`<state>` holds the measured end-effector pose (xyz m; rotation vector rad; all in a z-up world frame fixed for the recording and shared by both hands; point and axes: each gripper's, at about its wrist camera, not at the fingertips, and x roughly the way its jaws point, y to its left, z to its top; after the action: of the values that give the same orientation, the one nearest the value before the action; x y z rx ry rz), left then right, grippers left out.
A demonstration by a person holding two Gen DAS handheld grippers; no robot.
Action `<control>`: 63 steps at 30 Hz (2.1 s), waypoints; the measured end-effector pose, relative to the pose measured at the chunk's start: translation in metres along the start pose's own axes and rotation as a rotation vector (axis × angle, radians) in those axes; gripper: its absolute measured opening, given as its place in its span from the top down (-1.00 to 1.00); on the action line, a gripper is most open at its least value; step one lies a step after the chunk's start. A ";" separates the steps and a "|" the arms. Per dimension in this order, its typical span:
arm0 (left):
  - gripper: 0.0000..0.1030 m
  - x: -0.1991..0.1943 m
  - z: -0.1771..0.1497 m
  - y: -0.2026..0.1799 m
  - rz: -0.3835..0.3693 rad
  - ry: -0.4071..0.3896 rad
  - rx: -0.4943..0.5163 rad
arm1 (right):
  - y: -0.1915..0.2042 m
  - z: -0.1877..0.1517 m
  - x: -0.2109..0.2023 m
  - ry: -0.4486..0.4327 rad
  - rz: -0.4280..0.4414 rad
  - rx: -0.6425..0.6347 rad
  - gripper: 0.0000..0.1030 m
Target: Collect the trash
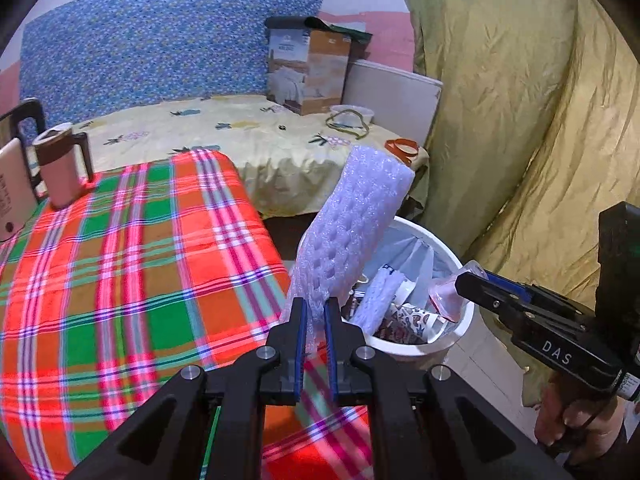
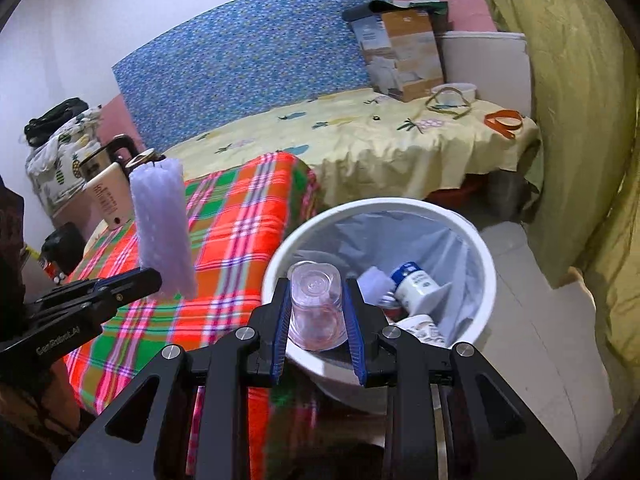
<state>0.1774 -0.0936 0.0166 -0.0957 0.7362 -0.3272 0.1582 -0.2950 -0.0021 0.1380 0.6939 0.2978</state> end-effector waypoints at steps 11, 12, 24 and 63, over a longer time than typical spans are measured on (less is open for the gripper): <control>0.83 0.051 0.016 -0.026 -0.049 0.065 0.051 | -0.026 -0.004 0.012 0.033 -0.031 0.048 0.45; 0.83 0.056 0.017 -0.027 -0.051 0.071 0.053 | -0.028 -0.004 0.014 0.037 -0.032 0.053 0.45; 0.77 0.100 0.029 -0.031 -0.077 0.106 0.047 | -0.043 -0.003 0.036 0.093 -0.048 0.077 0.41; 0.44 -0.038 -0.041 -0.001 0.025 -0.035 0.005 | 0.029 -0.028 -0.028 0.003 -0.019 -0.032 0.18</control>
<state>0.1234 -0.0806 0.0113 -0.0876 0.7016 -0.3029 0.1133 -0.2755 0.0001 0.1006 0.6930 0.2903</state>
